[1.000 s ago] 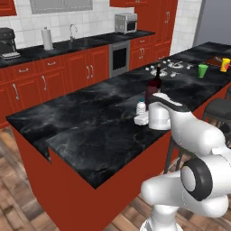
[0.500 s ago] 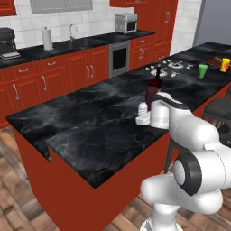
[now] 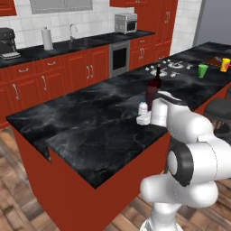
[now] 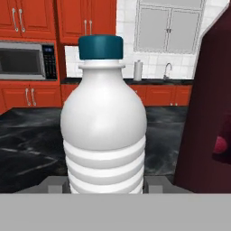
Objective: Place the drinks on the dining counter in a tight cluster.
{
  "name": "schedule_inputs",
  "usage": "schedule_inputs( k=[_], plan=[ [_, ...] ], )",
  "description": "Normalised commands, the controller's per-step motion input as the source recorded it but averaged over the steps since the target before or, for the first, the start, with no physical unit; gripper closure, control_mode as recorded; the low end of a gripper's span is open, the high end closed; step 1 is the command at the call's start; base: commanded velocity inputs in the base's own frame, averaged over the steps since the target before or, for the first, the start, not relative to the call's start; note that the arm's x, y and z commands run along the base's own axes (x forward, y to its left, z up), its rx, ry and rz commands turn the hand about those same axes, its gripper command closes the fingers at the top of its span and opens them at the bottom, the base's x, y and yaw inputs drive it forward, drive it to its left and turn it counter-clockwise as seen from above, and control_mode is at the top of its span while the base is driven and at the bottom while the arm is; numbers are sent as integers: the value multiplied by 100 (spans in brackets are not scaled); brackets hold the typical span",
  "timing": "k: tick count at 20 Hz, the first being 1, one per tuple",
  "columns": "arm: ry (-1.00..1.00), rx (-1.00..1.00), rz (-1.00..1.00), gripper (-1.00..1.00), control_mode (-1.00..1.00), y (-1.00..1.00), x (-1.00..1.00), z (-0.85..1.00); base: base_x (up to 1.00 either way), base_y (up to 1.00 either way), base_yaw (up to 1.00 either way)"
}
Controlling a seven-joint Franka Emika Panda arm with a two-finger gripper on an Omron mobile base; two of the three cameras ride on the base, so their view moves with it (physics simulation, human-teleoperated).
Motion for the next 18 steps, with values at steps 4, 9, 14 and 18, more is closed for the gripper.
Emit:
schedule_inputs(
  k=[4,9,14,18],
  plan=[
    [0,0,0,100,-100,3,15,-31,0,0,0],
    [0,0,0,100,-100,0,4,-3,0,0,0],
    [0,0,0,100,-100,0,0,0,0,0,0],
    [0,0,0,-100,-100,0,0,0,0,0,0]
  ],
)
